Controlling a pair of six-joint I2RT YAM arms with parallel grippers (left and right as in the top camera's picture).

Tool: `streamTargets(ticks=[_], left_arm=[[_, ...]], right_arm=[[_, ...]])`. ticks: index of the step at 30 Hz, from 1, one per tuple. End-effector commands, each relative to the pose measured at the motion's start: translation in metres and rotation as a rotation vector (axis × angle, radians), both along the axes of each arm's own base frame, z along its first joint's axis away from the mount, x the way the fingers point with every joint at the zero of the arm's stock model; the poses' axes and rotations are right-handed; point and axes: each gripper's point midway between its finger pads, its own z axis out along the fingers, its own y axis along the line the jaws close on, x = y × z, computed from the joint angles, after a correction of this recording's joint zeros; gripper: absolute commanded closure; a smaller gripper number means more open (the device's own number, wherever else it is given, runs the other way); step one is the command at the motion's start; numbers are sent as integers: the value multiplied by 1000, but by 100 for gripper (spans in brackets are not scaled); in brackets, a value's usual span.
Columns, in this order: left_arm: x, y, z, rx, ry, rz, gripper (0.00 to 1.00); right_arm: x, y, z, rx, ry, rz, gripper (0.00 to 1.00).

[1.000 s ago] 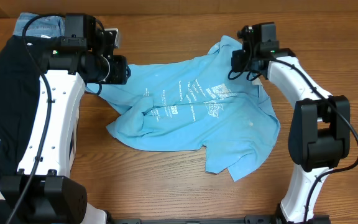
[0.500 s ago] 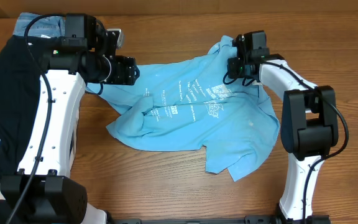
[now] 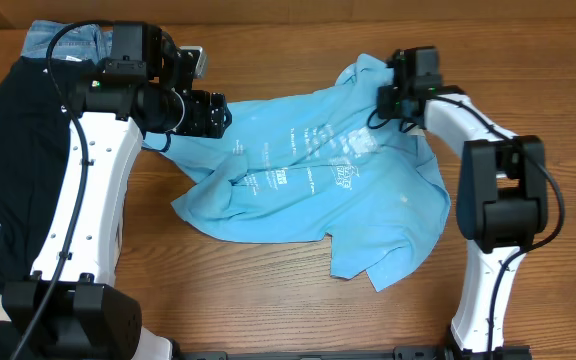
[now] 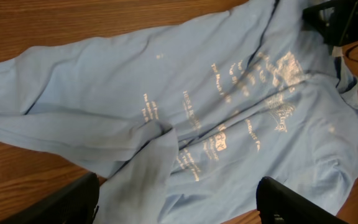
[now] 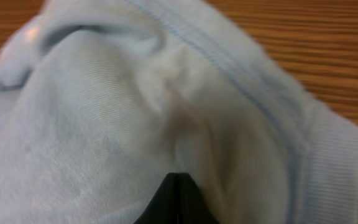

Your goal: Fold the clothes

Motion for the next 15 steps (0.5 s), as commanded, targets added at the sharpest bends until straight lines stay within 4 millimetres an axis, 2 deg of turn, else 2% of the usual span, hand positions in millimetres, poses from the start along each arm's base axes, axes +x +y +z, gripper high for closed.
streamTargets(ticks=[1,9,13,15], left_arm=[[0,-3,2,1,-15,-30,16],[1,-3,2,1,-16,-30,14],[2,-3,1,1,-20,-31,13],[5,-4,-2,8,-28,-46,13]], right_arm=[[-9,-72,-33,-61,73,-157,96],[-9,-149,-29,-67,39,-276,95],[-2,-171,-18,-37,-2,-305,94],[5,-179,-5,-31,-17,-315,94]])
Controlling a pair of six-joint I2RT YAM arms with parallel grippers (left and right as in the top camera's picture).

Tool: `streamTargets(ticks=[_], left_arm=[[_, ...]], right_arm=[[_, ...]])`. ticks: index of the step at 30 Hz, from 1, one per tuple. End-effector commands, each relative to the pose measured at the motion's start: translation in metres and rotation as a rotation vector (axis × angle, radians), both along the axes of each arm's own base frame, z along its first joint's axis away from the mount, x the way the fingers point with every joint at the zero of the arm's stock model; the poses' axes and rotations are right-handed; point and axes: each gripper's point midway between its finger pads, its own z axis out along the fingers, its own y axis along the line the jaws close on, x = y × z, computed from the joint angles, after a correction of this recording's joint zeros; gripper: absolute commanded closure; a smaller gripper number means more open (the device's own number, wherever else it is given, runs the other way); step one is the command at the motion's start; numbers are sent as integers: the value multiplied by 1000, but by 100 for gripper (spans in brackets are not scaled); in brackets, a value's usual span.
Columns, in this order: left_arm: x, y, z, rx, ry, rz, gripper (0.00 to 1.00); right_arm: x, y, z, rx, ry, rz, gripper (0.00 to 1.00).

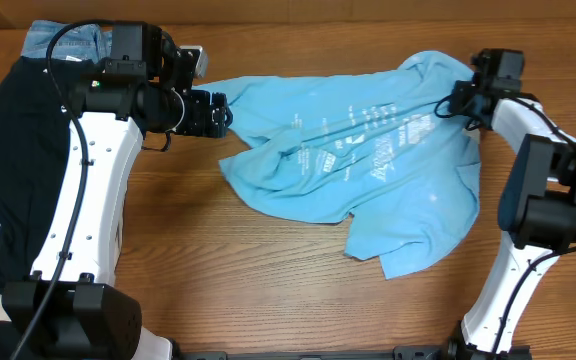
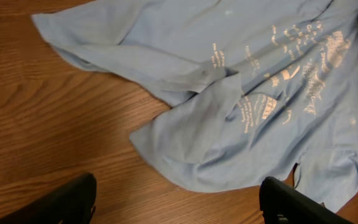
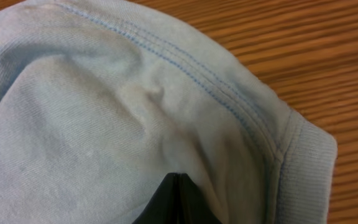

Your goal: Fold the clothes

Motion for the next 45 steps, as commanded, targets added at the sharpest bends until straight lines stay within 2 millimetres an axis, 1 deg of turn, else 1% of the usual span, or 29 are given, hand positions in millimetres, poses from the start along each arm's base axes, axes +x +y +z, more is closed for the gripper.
streamTargets(ticks=[1,4,5,7,8,9,10,11,12,13,16,19,20,23,25,27,29,32,34,35,36,37,39,40,43,45], left_arm=[[6,-4,-6,9,-16,-45,13],[15,-8,-21,9,1,-54,14],[19,-10,-29,10,12,-58,14],[23,-15,-46,13,45,-68,16],[24,-17,-55,17,64,-81,17],[22,-18,-65,24,93,-95,17],[18,-19,-73,30,120,-106,18],[14,-18,-81,38,153,-118,18],[8,-17,-87,45,185,-128,18],[2,-16,-93,51,220,-141,18],[-11,-13,-111,68,309,-152,18],[-17,-8,-132,113,380,-154,19],[-19,-6,-143,134,409,-154,20],[-22,-4,-168,161,470,-158,22],[-22,-6,-183,163,494,-164,23],[-14,-12,-203,166,485,-176,23],[-10,-17,-209,167,472,-185,23],[-4,-24,-210,169,442,-198,24],[0,-28,-210,166,423,-200,28],[1,-29,-210,166,417,-197,33],[3,-31,-210,166,411,-196,43],[3,-32,-210,166,408,-198,56],[3,-34,-210,169,405,-201,92],[3,-32,-211,175,408,-193,96],[5,-19,-209,238,421,-112,96],[7,-5,-199,297,427,-53,96]], right_arm=[[5,-15,0,-8,22,-21,94],[13,-16,29,0,34,-17,94],[15,-14,39,8,38,-12,94],[18,-7,66,49,47,2,93],[18,-2,77,78,53,15,88],[15,6,94,126,63,22,76],[13,12,106,164,72,30,59],[9,20,117,202,84,44,47],[4,27,129,241,95,59,40],[-2,36,141,282,107,78,35],[-11,56,162,342,124,118,31],[-14,68,162,349,144,133,30],[-17,74,160,351,161,141,30],[-24,83,156,349,203,146,27],[-28,86,154,351,221,149,27],[-33,89,153,355,244,148,25],[-35,89,152,355,253,145,26],[-37,88,151,354,263,142,26],[-37,88,151,354,264,142,26],[-37,88,151,354,264,142,25],[-37,88,151,354,264,142,26],[-37,88,151,354,264,142,26],[-37,88,151,354,264,142,26],[-37,88,151,353,264,142,26],[-38,85,149,337,271,133,25],[-39,82,148,319,278,123,25]])
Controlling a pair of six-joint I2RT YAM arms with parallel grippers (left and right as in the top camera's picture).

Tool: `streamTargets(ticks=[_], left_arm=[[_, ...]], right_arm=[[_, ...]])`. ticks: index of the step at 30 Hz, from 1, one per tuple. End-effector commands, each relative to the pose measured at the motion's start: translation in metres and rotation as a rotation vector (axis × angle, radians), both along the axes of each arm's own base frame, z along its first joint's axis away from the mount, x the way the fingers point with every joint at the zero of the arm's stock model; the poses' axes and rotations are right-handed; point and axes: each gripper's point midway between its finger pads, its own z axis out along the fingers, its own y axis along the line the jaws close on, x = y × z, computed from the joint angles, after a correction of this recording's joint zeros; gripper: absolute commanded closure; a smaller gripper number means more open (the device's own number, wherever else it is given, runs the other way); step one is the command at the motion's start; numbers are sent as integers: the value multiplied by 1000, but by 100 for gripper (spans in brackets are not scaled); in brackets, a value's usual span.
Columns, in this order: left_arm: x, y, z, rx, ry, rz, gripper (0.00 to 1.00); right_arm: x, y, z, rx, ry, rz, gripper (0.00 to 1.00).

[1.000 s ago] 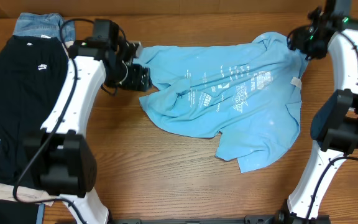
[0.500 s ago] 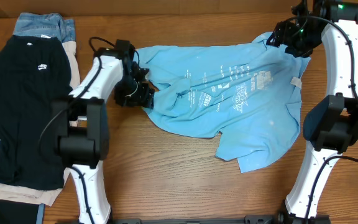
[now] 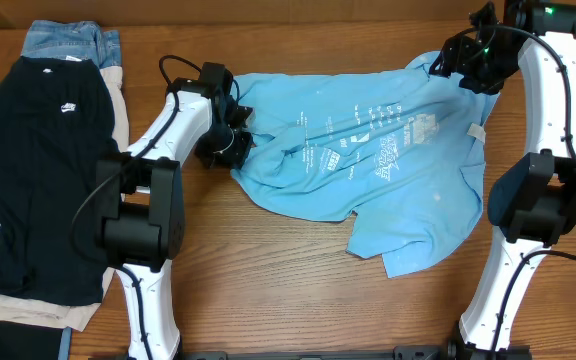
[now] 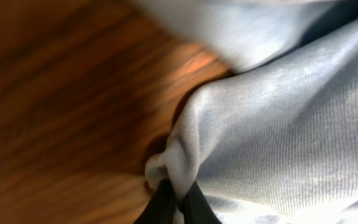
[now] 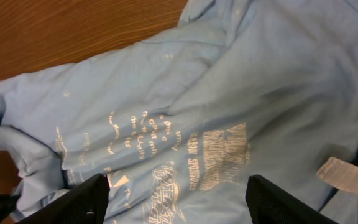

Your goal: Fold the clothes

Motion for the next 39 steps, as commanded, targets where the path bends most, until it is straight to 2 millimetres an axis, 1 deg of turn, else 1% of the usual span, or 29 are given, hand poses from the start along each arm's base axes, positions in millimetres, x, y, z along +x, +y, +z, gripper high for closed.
streamTargets(ticks=[1,2,5,7,9,10,12,14,16,18,19,22,23,25,27,28,30,32,34,35,36,37,39], left_arm=[[6,34,23,189,-17,112,96],[7,42,33,231,-25,131,96],[7,64,74,358,-70,192,96],[2,78,108,445,-111,236,96],[-2,85,132,499,-156,270,96],[-4,85,143,511,-180,273,96],[-8,75,159,487,-219,259,96],[-13,53,166,424,-229,210,96],[-20,28,163,350,-209,140,96],[-31,-3,155,271,-171,64,96],[-37,-20,148,236,-147,22,96],[-54,-60,128,168,-92,-67,96],[-61,-81,117,135,-74,-115,96],[-72,-108,98,120,-55,-196,96],[-83,-129,81,133,-36,-260,96],[-89,-136,74,142,-26,-287,96],[-101,-148,59,162,6,-336,96],[-109,-153,49,178,31,-360,96],[-115,-155,42,192,54,-372,67],[-116,-155,40,195,59,-364,50],[-115,-155,40,196,61,-356,38],[-115,-154,42,190,62,-348,35],[-115,-157,48,160,60,-338,32]], right_arm=[[1,-10,7,-45,-14,-18,25],[0,-11,7,-50,-8,-19,25],[-4,-12,5,-56,9,-21,25],[-7,-12,4,-56,21,-21,24],[-8,-11,4,-55,24,-21,24],[-8,-11,4,-55,25,-21,24],[-7,-12,4,-56,24,-21,24],[-7,-12,4,-59,20,-17,23],[-6,-12,4,-60,16,-15,23],[-6,-13,4,-60,15,-16,23],[-6,-13,4,-60,15,-16,23],[-6,-13,4,-60,16,-16,22],[-6,-13,4,-60,15,-16,22],[-6,-13,4,-60,15,-16,22],[-6,-13,4,-60,16,-15,22],[-6,-13,4,-60,16,-15,22],[-6,-12,4,-62,14,-8,22],[-6,-12,4,-64,12,-1,22],[-6,-13,4,-68,13,-2,21],[-6,-13,4,-70,13,-3,21],[-6,-14,4,-71,13,-3,21],[-7,-14,4,-71,14,-3,21],[-7,-14,4,-70,16,-3,21]])
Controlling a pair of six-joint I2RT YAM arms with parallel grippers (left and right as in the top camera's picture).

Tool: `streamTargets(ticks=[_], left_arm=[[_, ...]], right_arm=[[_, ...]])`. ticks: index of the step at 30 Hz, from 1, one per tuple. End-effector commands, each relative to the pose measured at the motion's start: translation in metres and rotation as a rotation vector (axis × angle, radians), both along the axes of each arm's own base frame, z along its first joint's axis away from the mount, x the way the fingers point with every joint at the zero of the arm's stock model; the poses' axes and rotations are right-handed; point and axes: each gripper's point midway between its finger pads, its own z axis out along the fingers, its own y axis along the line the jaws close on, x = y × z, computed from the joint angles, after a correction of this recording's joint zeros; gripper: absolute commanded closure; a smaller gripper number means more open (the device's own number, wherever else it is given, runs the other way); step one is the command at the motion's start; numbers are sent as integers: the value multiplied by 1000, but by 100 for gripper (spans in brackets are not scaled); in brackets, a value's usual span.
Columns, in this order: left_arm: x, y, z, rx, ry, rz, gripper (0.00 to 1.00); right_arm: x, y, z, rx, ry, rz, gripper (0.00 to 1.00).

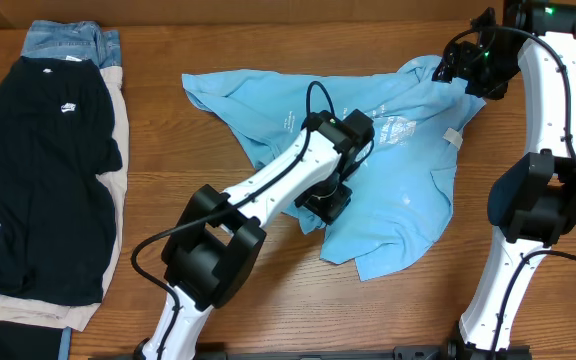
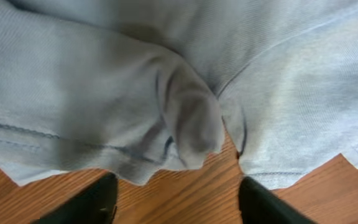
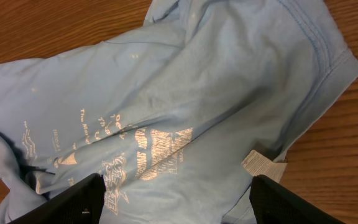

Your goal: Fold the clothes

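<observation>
A light blue T-shirt (image 1: 398, 170) with white print lies crumpled across the table's middle and right, one sleeve stretched toward the upper left. My left gripper (image 1: 325, 204) sits low at the shirt's lower middle edge. In the left wrist view it (image 2: 176, 205) stands open over bare wood, with bunched shirt folds (image 2: 185, 118) just beyond its fingers (image 2: 95, 199). My right gripper (image 1: 465, 70) hangs open above the shirt's upper right corner. In the right wrist view it (image 3: 179, 208) looks down on the printed cloth (image 3: 197, 93) and a white label (image 3: 263, 163).
A pile of other clothes lies along the left side: a black shirt (image 1: 43, 170) on top, jeans (image 1: 63, 40) behind it and a beige garment (image 1: 118, 130) under it. The table's far edge (image 1: 268, 12) runs close behind the blue shirt.
My left gripper was shut on the shirt's left edge; now it is open at the shirt's lower middle. The shirt's lower left part has shifted rightward. The right gripper stays open, nearly unmoved.
First my right gripper was shut on the shirt's upper right part while the left hung open above its left side. The shirt then lay farther right, still held. Later the right was open and raised, the left shut on the left edge. Now both are open.
</observation>
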Motion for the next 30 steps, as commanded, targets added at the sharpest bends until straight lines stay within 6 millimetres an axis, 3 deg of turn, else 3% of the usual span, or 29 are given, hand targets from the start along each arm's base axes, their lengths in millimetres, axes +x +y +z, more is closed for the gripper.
streamTargets(ticks=[1,6,15,24,28,30], left_arm=[[1,-3,11,-53,12,34,30],[1,-7,17,-70,-7,57,29],[-12,1,-4,-30,26,189,37],[-9,10,7,-57,-81,379,33],[-7,6,6,-140,-110,448,33],[-10,-5,0,-209,-82,472,37]], right_arm=[[3,-5,9,-17,-28,2,21],[1,-5,9,-16,-22,3,21],[-2,-10,7,-48,-6,-2,20],[-4,-10,6,-49,-1,2,20],[-3,-10,6,-49,-4,1,20],[-3,-10,6,-49,-4,1,19]])
